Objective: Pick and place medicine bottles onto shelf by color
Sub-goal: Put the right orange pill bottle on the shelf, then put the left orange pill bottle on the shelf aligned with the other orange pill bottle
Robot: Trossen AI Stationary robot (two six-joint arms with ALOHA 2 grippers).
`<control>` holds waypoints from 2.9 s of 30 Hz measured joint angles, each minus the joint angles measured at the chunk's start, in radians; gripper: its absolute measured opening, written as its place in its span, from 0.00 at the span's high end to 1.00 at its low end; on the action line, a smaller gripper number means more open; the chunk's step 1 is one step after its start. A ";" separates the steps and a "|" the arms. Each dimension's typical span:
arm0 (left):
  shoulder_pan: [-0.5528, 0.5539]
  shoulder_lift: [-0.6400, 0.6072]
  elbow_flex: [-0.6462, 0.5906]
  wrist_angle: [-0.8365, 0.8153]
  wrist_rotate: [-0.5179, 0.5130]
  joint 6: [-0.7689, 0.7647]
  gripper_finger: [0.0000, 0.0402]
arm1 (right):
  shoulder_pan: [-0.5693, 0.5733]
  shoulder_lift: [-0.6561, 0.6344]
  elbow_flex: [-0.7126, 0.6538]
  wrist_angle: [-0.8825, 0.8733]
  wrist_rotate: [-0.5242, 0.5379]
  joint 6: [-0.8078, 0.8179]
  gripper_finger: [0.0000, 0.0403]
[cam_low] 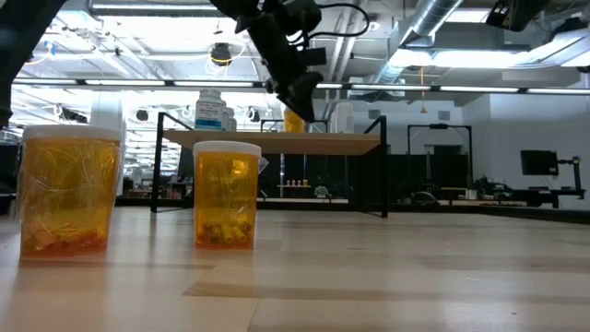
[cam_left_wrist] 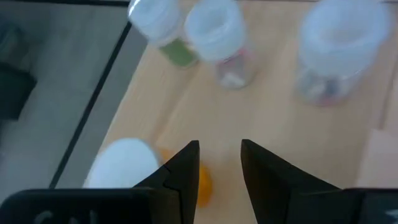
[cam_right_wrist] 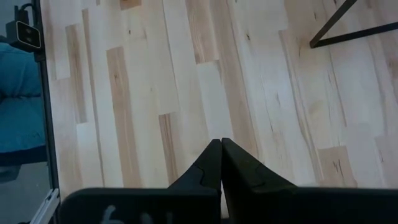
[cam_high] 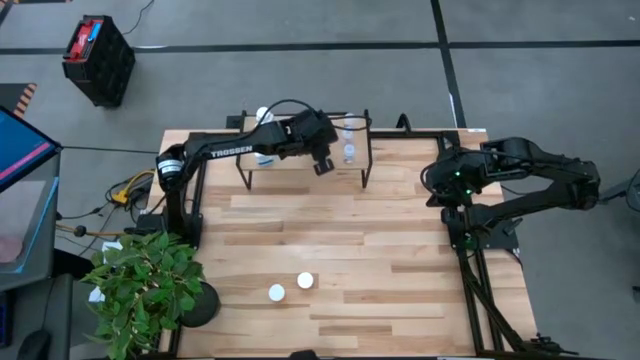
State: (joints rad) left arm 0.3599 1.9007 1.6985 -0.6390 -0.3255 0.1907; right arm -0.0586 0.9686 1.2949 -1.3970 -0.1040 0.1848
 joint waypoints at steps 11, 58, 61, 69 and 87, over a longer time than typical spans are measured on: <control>0.051 0.000 0.000 -0.056 -0.029 -0.028 0.73 | 0.000 0.000 0.000 0.000 0.000 0.000 0.94; -0.439 -0.005 0.175 -0.898 0.474 -0.263 0.35 | 0.000 0.079 0.002 0.040 -0.003 0.077 0.94; -0.476 -0.004 0.160 -0.915 0.475 -0.276 0.30 | 0.000 0.107 0.002 0.034 -0.004 0.078 0.94; -0.596 -0.004 0.160 -0.873 0.424 -0.242 0.27 | 0.104 0.138 0.002 -0.087 -0.004 0.240 0.94; -0.806 -0.037 0.158 -0.764 0.302 -0.251 0.27 | 0.640 0.153 0.001 0.035 0.114 0.769 0.94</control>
State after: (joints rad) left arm -0.4465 1.8635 1.8562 -1.4025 -0.0234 -0.0601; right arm 0.5811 1.1213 1.2961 -1.3623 0.0104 0.9536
